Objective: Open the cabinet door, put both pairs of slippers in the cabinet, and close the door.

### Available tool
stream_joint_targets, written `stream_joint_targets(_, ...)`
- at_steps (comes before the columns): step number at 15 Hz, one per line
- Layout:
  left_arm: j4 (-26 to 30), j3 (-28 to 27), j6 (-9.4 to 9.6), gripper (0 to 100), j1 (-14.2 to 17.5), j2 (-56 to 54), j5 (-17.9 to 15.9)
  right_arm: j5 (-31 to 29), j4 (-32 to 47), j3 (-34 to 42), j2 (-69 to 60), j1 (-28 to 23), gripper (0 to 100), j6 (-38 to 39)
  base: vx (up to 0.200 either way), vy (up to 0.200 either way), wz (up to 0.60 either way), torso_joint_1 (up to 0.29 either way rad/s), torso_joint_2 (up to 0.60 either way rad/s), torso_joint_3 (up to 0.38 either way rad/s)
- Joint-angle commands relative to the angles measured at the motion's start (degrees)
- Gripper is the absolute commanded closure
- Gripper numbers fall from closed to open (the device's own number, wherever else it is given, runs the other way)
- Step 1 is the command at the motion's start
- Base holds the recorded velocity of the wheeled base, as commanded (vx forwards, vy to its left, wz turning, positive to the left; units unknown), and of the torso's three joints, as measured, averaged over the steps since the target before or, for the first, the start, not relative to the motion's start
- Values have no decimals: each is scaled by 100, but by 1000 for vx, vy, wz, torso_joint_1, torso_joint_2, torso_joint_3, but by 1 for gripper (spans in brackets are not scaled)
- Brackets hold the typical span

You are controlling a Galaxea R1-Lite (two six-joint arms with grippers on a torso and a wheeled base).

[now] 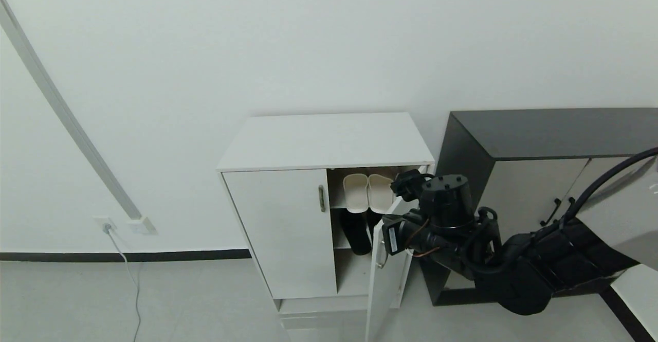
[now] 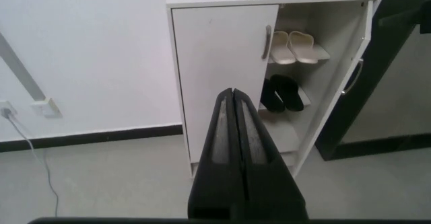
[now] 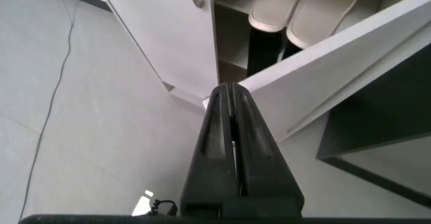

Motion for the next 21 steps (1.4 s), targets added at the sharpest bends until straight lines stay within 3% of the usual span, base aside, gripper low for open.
stream_joint_targets(1,-1,-1,0,100,-2,-1,-2,-10,34,314,-343,0,100,2,0,0,0,0,0,0)
stream_joint_targets(7,-1,-1,0,100,-2,-1,-2,42,-54,1870,-1186,8,100,20,200,0,0,3,2,5)
stream_joint_targets(10,-1,-1,0,100,-2,-1,-2,60,-326,2459,-1230,26,100,11,0,0,0,0,0,0)
stream_joint_targets(14,-1,-1,0,100,-2,-1,7,69,-405,2345,-940,26,100,11,0,0,0,0,0,0)
stream_joint_targets(21,-1,-1,-9,100,-2,-1,7,69,-783,1492,-26,8,100,28,0,0,0,0,0,0)
